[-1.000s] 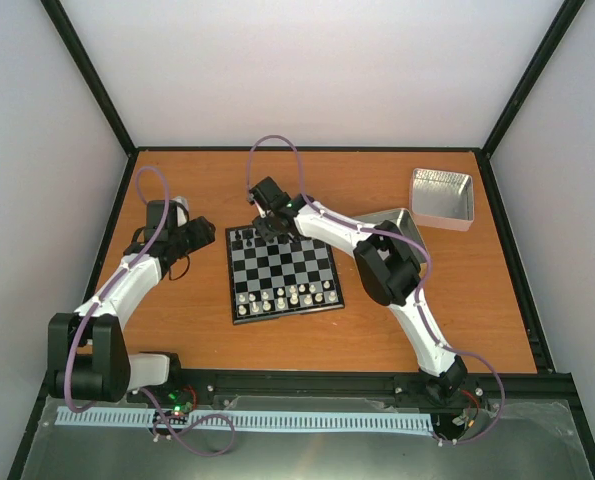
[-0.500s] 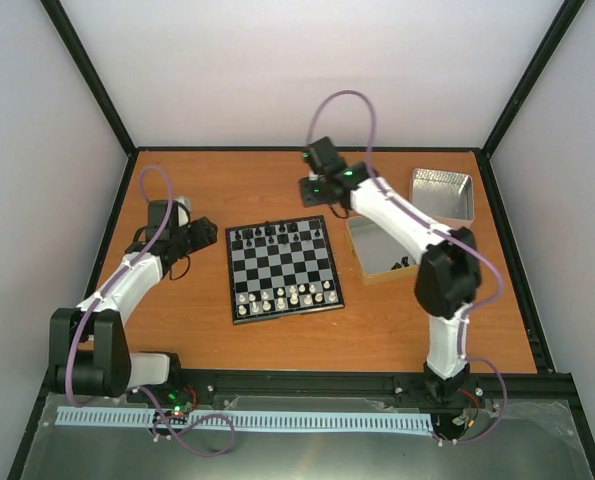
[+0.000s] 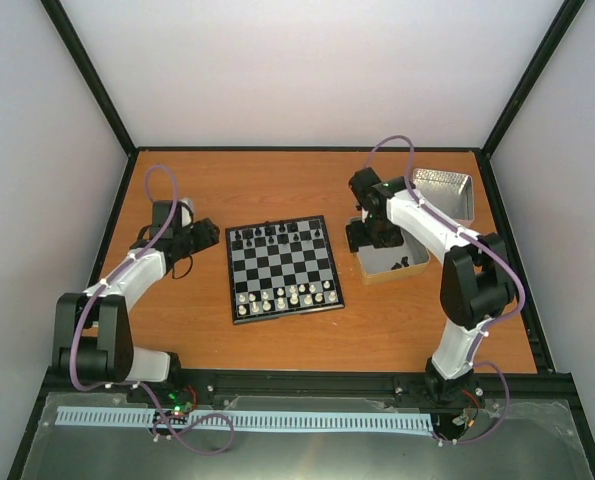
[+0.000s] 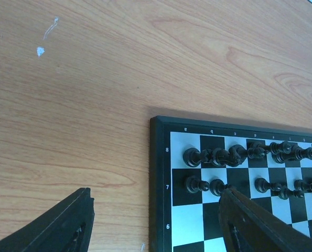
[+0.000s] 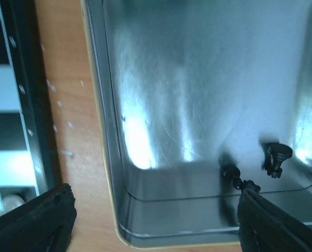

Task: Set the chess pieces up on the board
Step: Pick up the chess piece from the storage box.

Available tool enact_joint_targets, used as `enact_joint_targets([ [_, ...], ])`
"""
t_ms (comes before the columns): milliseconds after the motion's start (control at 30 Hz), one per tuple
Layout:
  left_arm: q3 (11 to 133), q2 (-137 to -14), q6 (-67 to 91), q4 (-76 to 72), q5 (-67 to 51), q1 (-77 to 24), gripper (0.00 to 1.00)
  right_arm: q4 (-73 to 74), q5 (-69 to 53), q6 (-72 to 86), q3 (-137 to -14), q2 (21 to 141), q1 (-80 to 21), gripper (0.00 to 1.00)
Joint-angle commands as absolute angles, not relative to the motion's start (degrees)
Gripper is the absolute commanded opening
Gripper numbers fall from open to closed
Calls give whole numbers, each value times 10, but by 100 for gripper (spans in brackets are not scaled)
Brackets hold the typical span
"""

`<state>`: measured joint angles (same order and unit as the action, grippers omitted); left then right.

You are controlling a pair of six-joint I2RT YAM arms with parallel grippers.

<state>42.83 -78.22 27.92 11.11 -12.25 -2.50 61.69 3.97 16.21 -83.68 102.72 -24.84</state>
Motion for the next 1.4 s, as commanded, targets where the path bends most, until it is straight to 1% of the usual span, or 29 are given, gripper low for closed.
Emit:
enact_joint_targets([
  [0,434,-791,270,92,-125,-22,67,651,27,140,-815,1045,-249,85],
  [67,434,-795,270,90,-123,-23,67,657,42,141,-808,1059,-246,84],
  [133,434,-800,271,88,-122,-23,67,661,52,143,-802,1069,-239,79],
  [233,437,-807,271,87,-121,-23,67,659,45,148,-801,1068,-222,68],
  [267,438,-810,272,86,-120,-23,67,658,43,148,-801,1065,-218,66],
  [400,441,-826,275,81,-120,-23,67,666,37,132,-796,1066,-213,67],
  [467,443,-833,278,79,-121,-23,67,675,55,133,-796,1070,-211,68],
  [633,449,-851,280,75,-126,-23,66,639,-9,118,-812,1025,-205,67],
  [733,456,-861,278,75,-127,-23,66,629,-23,113,-825,1011,-205,68],
  [867,463,-864,275,74,-124,-22,66,610,18,146,-813,986,-185,68],
  [1000,460,-862,276,77,-116,-22,66,627,34,172,-782,1004,-141,68],
  [1167,464,-869,275,80,-114,-23,66,646,51,126,-760,1050,-140,73],
  [1267,465,-873,277,81,-113,-23,66,638,99,133,-757,1062,-140,76],
  [1367,468,-875,277,81,-112,-23,66,629,140,149,-771,1075,-140,76],
])
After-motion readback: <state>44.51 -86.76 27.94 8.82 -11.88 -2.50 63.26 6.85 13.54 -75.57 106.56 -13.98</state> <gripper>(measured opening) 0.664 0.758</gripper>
